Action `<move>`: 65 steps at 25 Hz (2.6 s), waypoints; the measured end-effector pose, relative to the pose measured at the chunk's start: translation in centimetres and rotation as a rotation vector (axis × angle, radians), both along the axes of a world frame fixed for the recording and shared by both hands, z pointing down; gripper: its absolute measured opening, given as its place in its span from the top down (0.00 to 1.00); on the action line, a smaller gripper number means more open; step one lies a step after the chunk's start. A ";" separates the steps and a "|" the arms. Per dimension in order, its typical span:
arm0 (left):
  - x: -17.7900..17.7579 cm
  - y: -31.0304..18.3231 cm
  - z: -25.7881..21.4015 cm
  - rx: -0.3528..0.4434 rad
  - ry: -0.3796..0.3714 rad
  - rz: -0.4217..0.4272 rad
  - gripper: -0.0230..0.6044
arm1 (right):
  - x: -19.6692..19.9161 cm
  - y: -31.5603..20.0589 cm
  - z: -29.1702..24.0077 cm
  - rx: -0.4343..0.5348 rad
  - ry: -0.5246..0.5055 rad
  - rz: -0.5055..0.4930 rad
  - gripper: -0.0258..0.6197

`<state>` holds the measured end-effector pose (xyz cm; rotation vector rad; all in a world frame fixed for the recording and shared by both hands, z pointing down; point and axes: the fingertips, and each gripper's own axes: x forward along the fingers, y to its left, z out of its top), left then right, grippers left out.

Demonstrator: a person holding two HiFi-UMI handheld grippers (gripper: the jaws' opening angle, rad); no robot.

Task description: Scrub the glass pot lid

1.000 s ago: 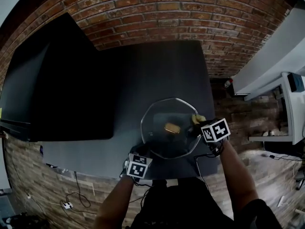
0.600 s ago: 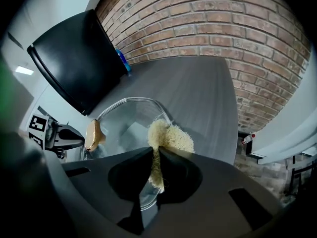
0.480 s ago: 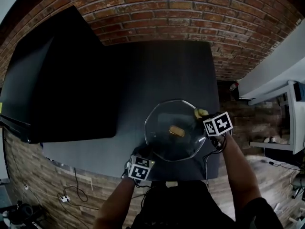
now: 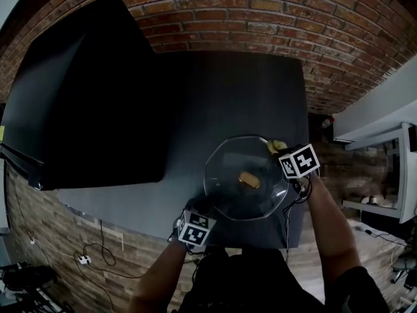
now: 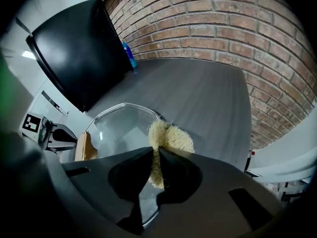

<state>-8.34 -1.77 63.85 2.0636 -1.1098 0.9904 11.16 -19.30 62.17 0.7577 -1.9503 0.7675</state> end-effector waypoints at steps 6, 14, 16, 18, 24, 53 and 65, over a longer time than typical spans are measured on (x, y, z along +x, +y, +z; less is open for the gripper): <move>0.2 0.0 -0.2 -0.003 0.010 -0.025 0.91 | -2.4 -1.8 0.0 0.016 0.030 -0.087 0.89; 0.2 0.1 -0.2 -0.004 0.017 -0.043 0.91 | -5.8 -3.4 0.0 0.040 0.055 -0.180 0.89; 0.2 0.1 -0.2 -0.004 0.020 -0.047 0.91 | -6.7 -3.6 0.0 0.046 0.061 -0.206 0.89; 0.1 0.1 -0.1 -0.004 0.023 -0.050 0.91 | -7.7 -3.8 0.0 0.049 0.066 -0.232 0.89; 0.2 0.1 -0.1 -0.007 0.029 -0.060 0.91 | -10.8 -3.9 0.0 0.057 0.067 -0.308 0.89; -0.1 0.2 -0.1 -0.012 0.038 -0.083 0.91 | -17.3 -2.3 -0.2 0.076 0.039 -0.434 0.89; -0.2 0.1 0.0 0.000 0.033 -0.069 0.91 | -8.6 -3.9 0.0 0.053 0.051 -0.237 0.89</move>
